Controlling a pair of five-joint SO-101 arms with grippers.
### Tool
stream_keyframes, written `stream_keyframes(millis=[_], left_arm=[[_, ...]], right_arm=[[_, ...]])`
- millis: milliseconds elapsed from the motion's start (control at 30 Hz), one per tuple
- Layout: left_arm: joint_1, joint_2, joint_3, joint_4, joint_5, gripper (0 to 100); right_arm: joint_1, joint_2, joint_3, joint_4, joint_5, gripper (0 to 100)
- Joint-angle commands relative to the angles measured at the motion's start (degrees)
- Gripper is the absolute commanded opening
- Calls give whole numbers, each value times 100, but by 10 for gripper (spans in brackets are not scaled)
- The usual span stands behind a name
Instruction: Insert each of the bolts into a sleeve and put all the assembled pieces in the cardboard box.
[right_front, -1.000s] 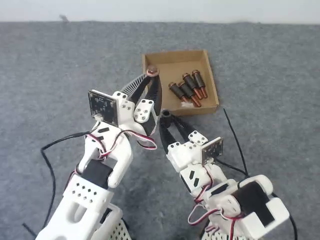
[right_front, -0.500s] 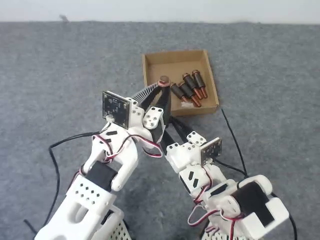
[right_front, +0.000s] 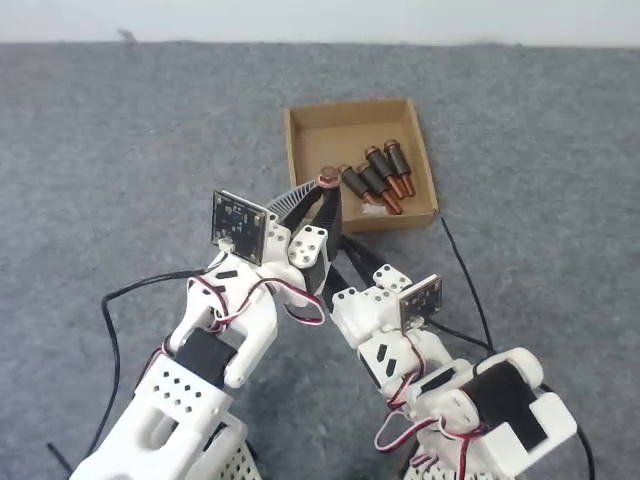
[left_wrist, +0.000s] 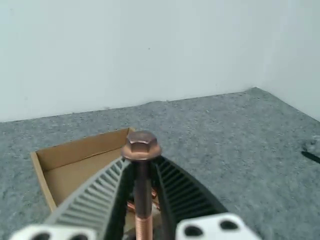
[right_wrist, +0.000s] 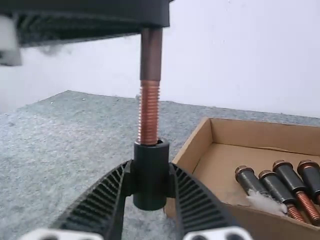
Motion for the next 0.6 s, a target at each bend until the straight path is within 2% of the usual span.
stream_keyframes(millis=[0, 133, 267, 567], left_arm=[[26, -149, 4, 26, 26, 12], [18, -158, 119, -62, 26, 12], [-9, -158, 189, -527, 26, 12], [-18, -141, 268, -580, 18, 12]], right_arm=[[-13, -84, 79, -154, -26, 6], [-22, -84, 79, -136, -26, 6], [-22, -84, 79, -127, -26, 6], [-22, -84, 79, -145, -18, 6]])
